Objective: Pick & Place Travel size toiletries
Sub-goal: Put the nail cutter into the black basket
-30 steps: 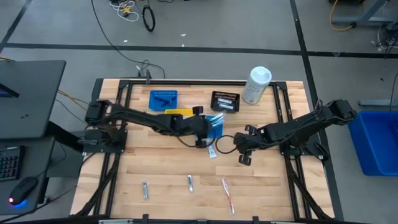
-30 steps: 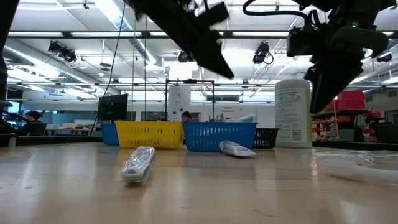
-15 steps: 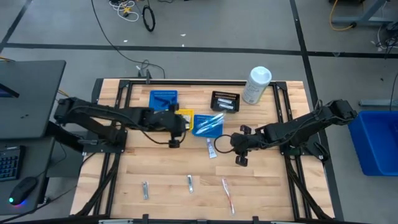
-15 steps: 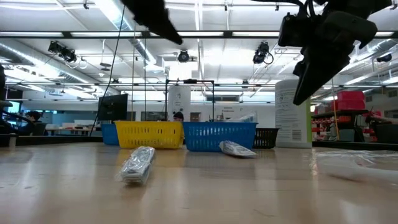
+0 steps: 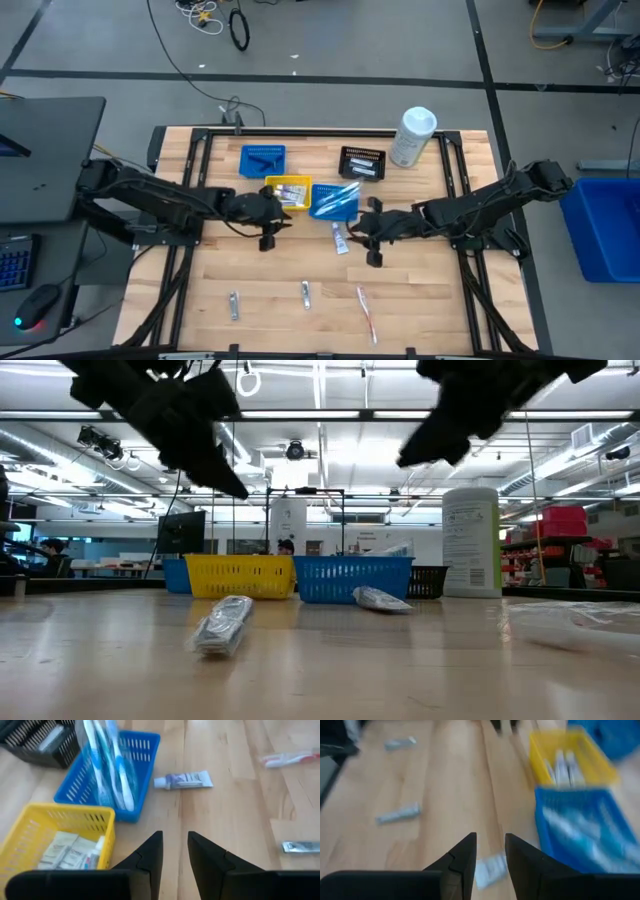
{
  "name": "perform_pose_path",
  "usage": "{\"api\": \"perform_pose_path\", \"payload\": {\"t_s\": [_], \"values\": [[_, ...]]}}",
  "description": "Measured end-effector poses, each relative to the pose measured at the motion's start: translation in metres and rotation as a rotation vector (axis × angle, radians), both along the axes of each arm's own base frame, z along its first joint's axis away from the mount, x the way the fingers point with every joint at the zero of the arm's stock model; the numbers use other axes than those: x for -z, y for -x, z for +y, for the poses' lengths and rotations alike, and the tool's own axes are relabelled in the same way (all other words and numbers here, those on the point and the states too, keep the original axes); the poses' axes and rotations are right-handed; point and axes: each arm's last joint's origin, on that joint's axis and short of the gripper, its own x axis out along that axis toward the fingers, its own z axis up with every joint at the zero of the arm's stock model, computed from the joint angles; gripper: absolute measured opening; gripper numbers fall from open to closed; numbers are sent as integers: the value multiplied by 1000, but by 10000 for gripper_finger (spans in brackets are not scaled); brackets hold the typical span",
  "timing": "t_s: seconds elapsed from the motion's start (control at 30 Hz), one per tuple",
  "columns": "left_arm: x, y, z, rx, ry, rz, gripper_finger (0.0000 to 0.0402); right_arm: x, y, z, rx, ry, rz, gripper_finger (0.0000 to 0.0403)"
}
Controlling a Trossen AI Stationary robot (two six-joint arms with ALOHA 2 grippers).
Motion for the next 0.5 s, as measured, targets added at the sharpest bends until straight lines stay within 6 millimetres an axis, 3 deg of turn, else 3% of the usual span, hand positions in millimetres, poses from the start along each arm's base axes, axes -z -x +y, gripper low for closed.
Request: {"api": "perform_pose_path", "payload": {"t_s": [0.17,0.33,0.5], "values": [[15,6,-1,-11,11,-2,98,-17,-14,7,-199,50,-233,114],[23,7,-1,-21,4,-41,97,-31,-33,16,-363,-27,-499,129],[26,9,0,-26,1,-57,97,-19,-56,27,-429,1,-471,149]]}}
